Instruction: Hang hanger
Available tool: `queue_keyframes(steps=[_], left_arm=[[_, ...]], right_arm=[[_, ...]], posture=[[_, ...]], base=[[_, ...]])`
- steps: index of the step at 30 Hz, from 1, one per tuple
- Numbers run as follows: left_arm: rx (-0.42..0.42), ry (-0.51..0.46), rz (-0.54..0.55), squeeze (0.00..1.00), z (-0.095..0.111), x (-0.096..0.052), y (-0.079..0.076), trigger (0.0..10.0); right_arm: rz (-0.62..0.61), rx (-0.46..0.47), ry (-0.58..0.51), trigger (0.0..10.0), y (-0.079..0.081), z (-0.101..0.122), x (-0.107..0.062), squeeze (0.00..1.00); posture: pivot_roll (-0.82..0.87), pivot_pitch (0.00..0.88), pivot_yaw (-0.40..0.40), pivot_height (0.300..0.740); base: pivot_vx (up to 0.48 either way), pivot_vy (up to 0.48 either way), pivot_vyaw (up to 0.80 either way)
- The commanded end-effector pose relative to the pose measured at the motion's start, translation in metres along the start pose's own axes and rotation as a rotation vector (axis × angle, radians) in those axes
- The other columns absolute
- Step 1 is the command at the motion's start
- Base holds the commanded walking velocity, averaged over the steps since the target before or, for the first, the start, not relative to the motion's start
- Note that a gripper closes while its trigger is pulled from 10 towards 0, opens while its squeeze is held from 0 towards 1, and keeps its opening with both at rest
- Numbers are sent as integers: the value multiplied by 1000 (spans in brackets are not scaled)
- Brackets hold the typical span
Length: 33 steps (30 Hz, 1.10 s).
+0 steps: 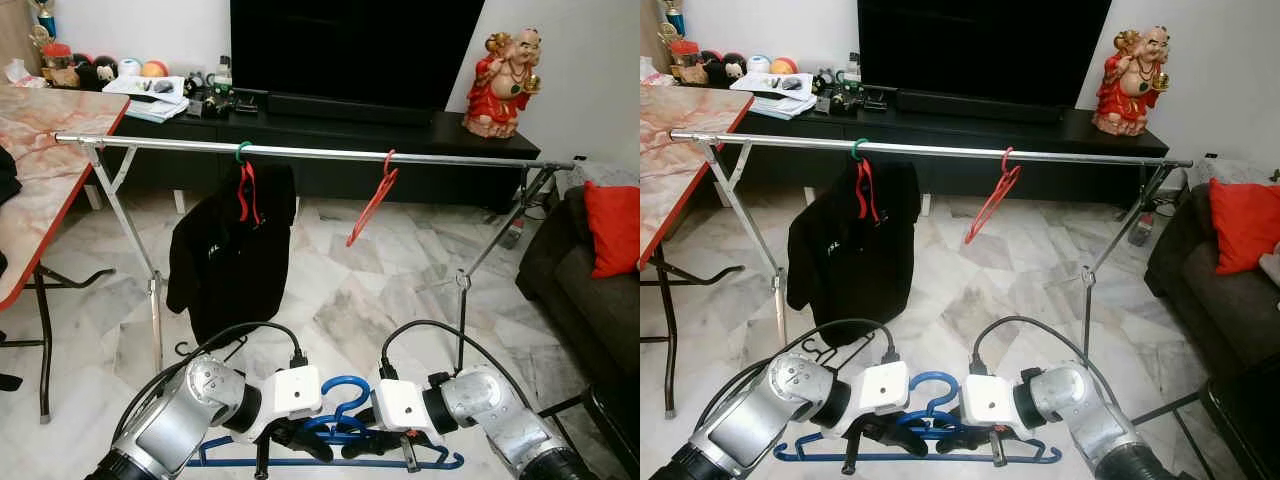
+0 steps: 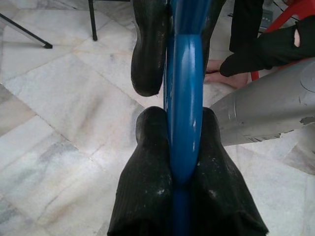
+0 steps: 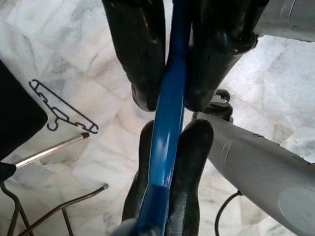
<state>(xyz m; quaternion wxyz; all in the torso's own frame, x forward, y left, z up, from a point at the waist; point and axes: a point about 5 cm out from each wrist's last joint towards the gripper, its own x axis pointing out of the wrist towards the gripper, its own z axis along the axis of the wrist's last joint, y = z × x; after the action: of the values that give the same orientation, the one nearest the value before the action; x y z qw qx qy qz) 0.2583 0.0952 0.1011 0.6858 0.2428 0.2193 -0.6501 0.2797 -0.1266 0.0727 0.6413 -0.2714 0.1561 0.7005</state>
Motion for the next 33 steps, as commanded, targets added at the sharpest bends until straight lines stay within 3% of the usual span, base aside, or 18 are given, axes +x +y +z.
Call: queue_keyframes(steps=[1, 7, 12, 13, 14, 15, 17, 25, 27, 33], left_arm=[[81, -96, -7, 0, 28, 2, 2, 10000], [80, -104, -1, 0, 29, 2, 3, 10000], [88, -172, -4, 0, 35, 3, 2, 10000], [70, -204, -22, 545, 36, 1, 1, 10000], [68, -212, -30, 545, 37, 0, 0, 10000], [66, -208, -30, 1000, 36, -2, 0, 10000], [65, -204, -27, 1000, 35, -3, 1, 10000], [8, -121, 23, 1000, 11, -31, 7, 10000], [-28, -128, 56, 1000, 5, -43, 9, 10000], [-96, -121, 101, 1000, -10, -58, 7, 10000]], right_arm=[[50, -18, 22, 0, 4, 0, 8, 0], [53, -17, 22, 0, 5, 0, 10, 0], [60, -17, 23, 0, 6, -1, 12, 0], [63, -16, 24, 0, 7, -1, 12, 0], [64, -16, 25, 0, 7, -1, 12, 0], [73, -13, 30, 0, 8, -2, 12, 0], [77, -11, 33, 0, 8, -2, 12, 0], [19, 68, 104, 0, 11, -23, -18, 0], [-17, 134, 114, 0, 16, -34, -33, 0], [-100, 214, 135, 0, 24, -50, -50, 0]], posture=[[130, 0, -144, 740], [129, 0, -142, 740], [129, 0, -142, 740], [127, 0, -145, 740], [127, 0, -145, 740], [126, 0, -146, 740], [126, 0, -146, 740], [121, 0, -141, 740], [111, 0, -137, 740], [89, 0, -119, 740]], base=[[0, 0, 0], [0, 0, 0], [0, 0, 0], [0, 0, 0], [0, 0, 0], [0, 0, 0], [0, 0, 0], [0, 0, 0], [0, 0, 0], [0, 0, 0]])
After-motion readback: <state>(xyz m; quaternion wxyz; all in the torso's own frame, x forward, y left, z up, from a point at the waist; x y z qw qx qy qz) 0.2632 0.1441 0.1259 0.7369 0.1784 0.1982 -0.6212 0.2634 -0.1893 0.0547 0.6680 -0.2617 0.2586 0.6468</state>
